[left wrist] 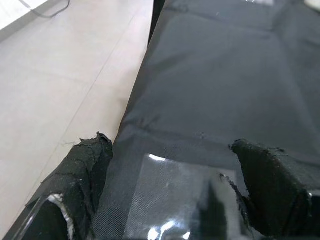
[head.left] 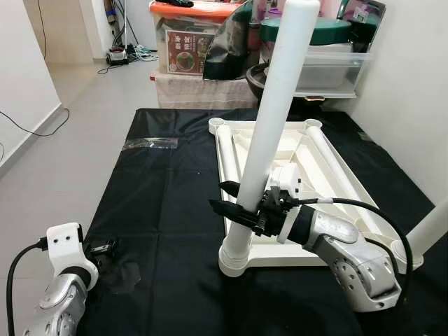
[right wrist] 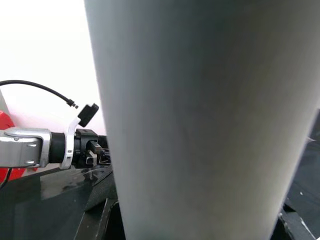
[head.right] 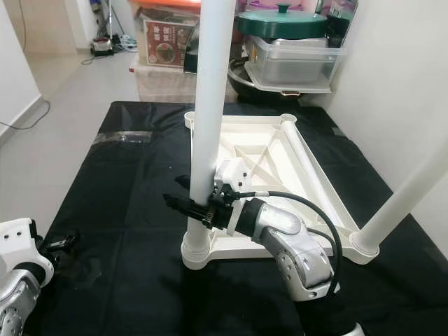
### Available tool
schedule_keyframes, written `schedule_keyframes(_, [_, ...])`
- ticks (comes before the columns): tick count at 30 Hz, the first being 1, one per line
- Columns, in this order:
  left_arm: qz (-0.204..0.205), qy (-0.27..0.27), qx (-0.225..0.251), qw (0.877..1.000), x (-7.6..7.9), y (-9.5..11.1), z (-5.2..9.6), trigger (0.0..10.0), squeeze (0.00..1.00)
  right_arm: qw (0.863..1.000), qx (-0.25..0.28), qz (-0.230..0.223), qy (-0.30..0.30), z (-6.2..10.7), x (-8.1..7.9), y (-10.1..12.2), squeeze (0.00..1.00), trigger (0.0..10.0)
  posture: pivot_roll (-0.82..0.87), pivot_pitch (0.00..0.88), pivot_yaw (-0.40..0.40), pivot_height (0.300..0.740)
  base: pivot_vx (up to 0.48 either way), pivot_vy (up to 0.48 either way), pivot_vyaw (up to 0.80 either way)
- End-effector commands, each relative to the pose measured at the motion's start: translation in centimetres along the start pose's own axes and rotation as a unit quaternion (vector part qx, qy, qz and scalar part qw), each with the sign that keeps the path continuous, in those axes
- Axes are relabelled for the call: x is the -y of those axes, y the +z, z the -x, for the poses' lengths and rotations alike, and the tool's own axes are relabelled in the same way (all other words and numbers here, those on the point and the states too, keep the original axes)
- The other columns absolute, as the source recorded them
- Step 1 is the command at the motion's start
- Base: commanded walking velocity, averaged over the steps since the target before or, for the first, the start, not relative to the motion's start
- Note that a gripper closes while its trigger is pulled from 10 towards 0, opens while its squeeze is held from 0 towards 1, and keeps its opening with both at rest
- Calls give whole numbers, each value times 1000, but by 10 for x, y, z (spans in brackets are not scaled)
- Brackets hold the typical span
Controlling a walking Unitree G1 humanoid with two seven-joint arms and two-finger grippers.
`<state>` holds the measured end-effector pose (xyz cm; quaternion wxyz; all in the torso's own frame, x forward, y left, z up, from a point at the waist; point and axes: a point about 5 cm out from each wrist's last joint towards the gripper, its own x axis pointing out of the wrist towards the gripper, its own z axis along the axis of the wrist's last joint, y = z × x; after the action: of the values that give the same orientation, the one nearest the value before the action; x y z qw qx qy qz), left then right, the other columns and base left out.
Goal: Building children table
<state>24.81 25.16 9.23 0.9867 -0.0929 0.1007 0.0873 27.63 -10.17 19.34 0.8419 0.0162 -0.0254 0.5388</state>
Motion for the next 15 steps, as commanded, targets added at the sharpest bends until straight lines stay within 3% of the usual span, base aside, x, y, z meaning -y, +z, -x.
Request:
schedule_keyframes(1, [-2,-4,0,1000,1,-1,2,10000,0,997,-31,-60,43,-9,-12,-22,0,0,14,0,-72,740,0,439,0])
schedule_keyframes(10, [-5,-2,1,1000,0,-1,3,10000,0,998,-13,-63,23,-11,-8,-15,0,0,8,0,-69,740,0,460,0])
schedule_keyframes(15, [-11,-2,2,1000,3,-1,3,10000,0,998,-3,-61,5,-12,-2,-9,0,0,1,0,-67,740,0,0,0])
